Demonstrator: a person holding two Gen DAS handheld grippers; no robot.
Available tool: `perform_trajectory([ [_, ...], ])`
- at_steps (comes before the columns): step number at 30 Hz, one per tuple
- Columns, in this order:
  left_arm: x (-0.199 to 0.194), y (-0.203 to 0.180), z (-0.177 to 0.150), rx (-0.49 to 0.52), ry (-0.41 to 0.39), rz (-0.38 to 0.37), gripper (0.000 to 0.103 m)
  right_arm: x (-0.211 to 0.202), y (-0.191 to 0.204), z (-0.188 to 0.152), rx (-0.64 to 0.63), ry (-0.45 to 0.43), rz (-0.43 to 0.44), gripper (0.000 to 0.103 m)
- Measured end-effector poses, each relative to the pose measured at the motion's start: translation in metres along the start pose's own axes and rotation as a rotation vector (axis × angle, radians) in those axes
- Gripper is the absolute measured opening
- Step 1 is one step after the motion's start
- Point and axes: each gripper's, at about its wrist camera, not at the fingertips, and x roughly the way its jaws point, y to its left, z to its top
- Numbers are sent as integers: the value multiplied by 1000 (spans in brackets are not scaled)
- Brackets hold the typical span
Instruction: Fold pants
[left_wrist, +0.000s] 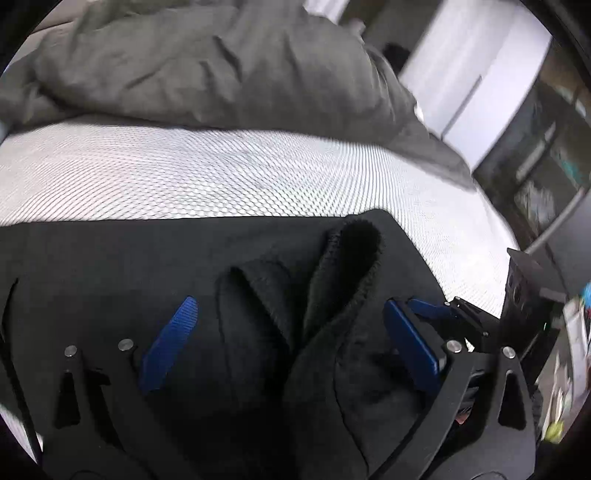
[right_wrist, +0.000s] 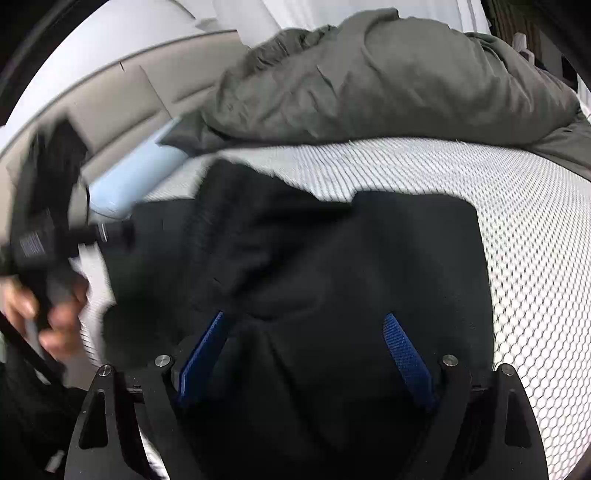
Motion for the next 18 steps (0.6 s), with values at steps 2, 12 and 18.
perform_trajectory([
  [2, 25, 2, 4, -18, 83, -29, 92, 14, 7, -5, -50, 47, -63, 88],
  [12, 72, 11, 29, -83, 170, -157, 21, 1, 25, -9, -146, 3, -85, 88],
  [18, 49, 42, 26, -160, 83, -101, 26, -21, 14, -14, -126, -38, -94, 88],
])
